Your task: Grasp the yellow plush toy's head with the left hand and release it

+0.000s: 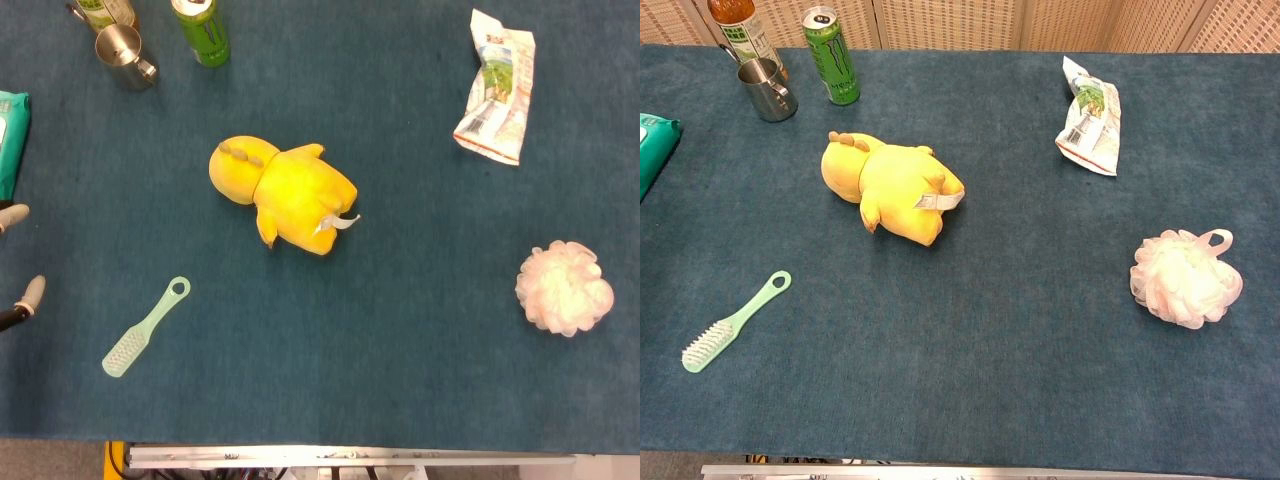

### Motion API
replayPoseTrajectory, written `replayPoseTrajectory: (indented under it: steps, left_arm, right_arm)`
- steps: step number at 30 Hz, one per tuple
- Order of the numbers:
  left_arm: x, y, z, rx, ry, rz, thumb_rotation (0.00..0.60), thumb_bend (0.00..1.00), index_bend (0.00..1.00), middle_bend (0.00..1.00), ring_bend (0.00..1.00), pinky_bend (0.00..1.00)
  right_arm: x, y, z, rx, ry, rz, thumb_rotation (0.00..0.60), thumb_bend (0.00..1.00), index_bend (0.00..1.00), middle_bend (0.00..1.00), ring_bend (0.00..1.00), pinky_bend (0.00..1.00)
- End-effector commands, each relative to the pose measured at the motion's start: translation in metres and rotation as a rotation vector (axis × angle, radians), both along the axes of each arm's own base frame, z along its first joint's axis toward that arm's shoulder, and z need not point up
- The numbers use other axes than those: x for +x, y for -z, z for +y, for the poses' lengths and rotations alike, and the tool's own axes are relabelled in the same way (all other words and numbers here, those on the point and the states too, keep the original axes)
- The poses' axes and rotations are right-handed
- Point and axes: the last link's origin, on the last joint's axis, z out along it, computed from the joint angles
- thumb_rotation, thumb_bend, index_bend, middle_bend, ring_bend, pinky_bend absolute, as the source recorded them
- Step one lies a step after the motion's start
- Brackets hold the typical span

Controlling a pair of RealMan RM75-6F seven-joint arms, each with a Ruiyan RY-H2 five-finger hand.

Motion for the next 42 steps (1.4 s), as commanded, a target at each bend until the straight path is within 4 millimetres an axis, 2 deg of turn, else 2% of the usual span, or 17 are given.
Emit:
replayPoseTrajectory:
  steps: [1,7,13,21,30,32,33,35,37,40,42]
  left_arm:
    - [0.000,0.001,0.000,-0.005,0.000,0.000,0.600,0.27,0.22,0.21,0.19,0.13]
    - [0.003,0.003,0.001,-0.013,0.008,0.002,0.600,0.27,0.22,0.21,0.19,0.13]
    - [0.009,-0.001,0.010,-0.007,0.043,-0.015,0.600,0.27,0.22,0.21,0.19,0.13]
    - [0.021,0.007,0.036,-0.075,0.106,-0.085,0.600,0.27,0.21,0.21,0.18,0.13]
    - [0.042,0.026,0.075,-0.195,0.167,-0.244,0.598,0.24,0.13,0.17,0.17,0.11]
    - [0.047,0.031,0.084,-0.240,0.165,-0.284,0.566,0.22,0.12,0.16,0.15,0.11]
    - [0.049,0.033,0.088,-0.259,0.162,-0.298,0.531,0.21,0.11,0.15,0.14,0.10]
    - [0.052,0.037,0.098,-0.297,0.148,-0.336,0.424,0.18,0.10,0.14,0.13,0.10]
    - [0.054,0.042,0.107,-0.332,0.127,-0.371,0.351,0.16,0.09,0.13,0.12,0.09]
    - [0.055,0.048,0.119,-0.374,0.096,-0.415,0.248,0.12,0.06,0.12,0.10,0.08]
    - [0.056,0.052,0.125,-0.394,0.082,-0.434,0.201,0.11,0.06,0.11,0.09,0.08]
  right_arm:
    - [0.000,-0.001,0.000,-0.001,-0.001,0.001,0.600,0.26,0.41,0.43,0.32,0.38]
    - [0.003,-0.004,-0.002,-0.015,-0.015,0.002,0.600,0.26,0.41,0.43,0.32,0.38]
    - [0.008,-0.012,-0.005,-0.050,-0.045,0.004,0.600,0.26,0.41,0.43,0.32,0.38]
    - [0.009,-0.013,-0.006,-0.059,-0.041,0.001,0.600,0.26,0.41,0.43,0.32,0.38]
    - [0.009,-0.013,-0.005,-0.060,-0.037,0.002,0.600,0.26,0.41,0.43,0.32,0.38]
    - [0.009,-0.013,-0.005,-0.060,-0.038,0.004,0.600,0.26,0.41,0.43,0.32,0.38]
    - [0.009,-0.013,-0.005,-0.060,-0.038,0.004,0.600,0.26,0.41,0.43,0.32,0.38]
    - [0.009,-0.013,-0.004,-0.060,-0.036,0.004,0.600,0.26,0.41,0.43,0.32,0.38]
    - [0.009,-0.013,-0.004,-0.060,-0.033,0.005,0.600,0.26,0.41,0.43,0.32,0.38]
    - [0.008,-0.013,-0.003,-0.061,-0.031,0.006,0.600,0.26,0.41,0.43,0.32,0.38]
    - [0.008,-0.013,-0.003,-0.061,-0.030,0.007,0.600,0.26,0.41,0.43,0.32,0.38]
